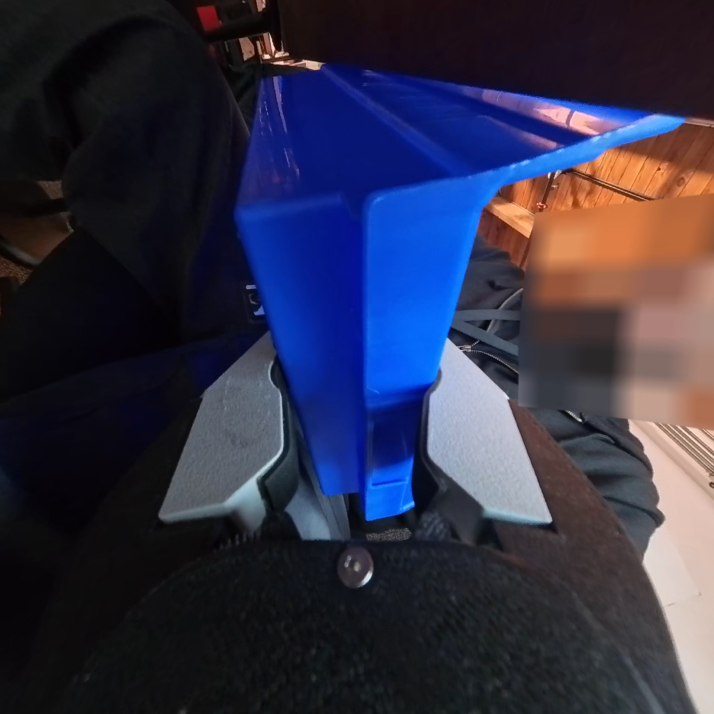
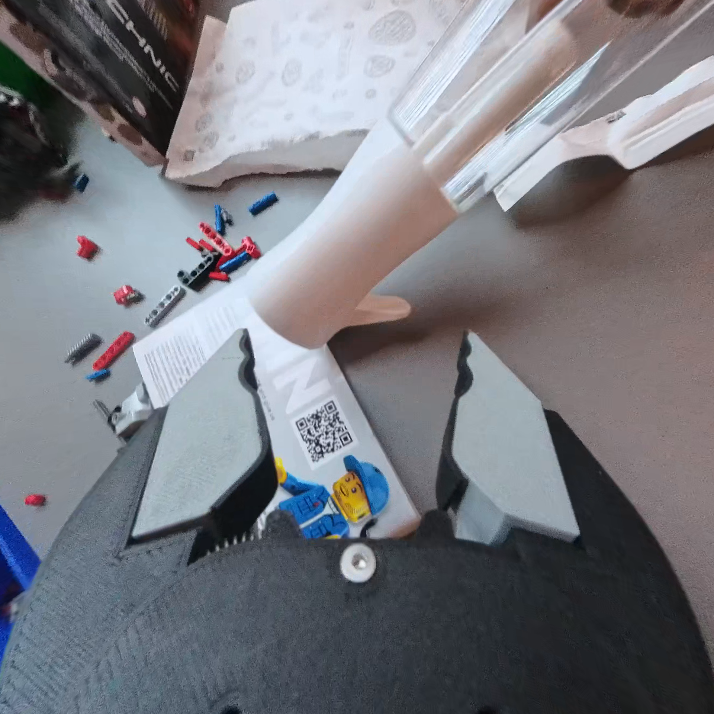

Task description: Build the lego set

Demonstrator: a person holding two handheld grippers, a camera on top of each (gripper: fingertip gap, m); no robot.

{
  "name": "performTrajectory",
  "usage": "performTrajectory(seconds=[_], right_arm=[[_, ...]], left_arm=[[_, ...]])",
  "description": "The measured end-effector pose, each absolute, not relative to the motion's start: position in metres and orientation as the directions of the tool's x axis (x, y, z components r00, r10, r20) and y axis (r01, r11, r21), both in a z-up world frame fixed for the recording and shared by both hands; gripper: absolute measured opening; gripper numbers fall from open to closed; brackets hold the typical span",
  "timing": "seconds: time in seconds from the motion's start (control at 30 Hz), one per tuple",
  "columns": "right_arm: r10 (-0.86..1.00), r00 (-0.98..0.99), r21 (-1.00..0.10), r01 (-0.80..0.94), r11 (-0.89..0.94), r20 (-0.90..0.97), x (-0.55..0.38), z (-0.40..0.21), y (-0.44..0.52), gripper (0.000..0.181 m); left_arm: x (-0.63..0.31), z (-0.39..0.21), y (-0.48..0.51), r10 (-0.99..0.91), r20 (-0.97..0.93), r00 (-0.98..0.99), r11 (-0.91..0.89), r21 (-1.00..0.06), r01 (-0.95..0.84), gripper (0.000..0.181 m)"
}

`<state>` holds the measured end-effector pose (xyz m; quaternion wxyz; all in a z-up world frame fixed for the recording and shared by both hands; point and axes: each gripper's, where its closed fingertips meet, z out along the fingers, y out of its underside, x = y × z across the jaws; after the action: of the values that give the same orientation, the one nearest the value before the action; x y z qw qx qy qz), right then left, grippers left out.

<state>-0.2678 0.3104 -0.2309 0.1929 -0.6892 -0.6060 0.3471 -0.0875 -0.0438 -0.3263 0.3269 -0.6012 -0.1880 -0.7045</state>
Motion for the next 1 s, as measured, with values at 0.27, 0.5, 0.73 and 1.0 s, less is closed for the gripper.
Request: performTrajectory(seconds=[0.27, 0.5, 0.73, 1.0], right_arm=[[0.961, 0.030, -0.683, 0.697, -0.217, -0.275, -0.285, -0.225, 0.305, 0.103], [0.925, 0.045, -0.641, 0.708, -0.297, -0.378, -0.293, -0.232, 0.291, 0.106], [0.927, -0.072, -0.678, 0.703, -0.214, -0.368, -0.261, -0.223, 0.276, 0.104], [0.908, -0.281, -0.598, 0.800, 0.043, -0.311, -0.182, -0.253, 0.256, 0.097]], left_arm=[[-0.089, -0.327, -0.044, -0.240, 0.969, -0.061, -0.714, -0.134, 0.688, 0.070], [-0.090, -0.326, -0.043, -0.244, 0.968, -0.057, -0.704, -0.137, 0.697, 0.070], [-0.090, -0.326, -0.043, -0.241, 0.969, -0.056, -0.701, -0.134, 0.701, 0.070], [-0.088, -0.324, -0.040, -0.246, 0.968, -0.047, -0.705, -0.146, 0.694, 0.070]])
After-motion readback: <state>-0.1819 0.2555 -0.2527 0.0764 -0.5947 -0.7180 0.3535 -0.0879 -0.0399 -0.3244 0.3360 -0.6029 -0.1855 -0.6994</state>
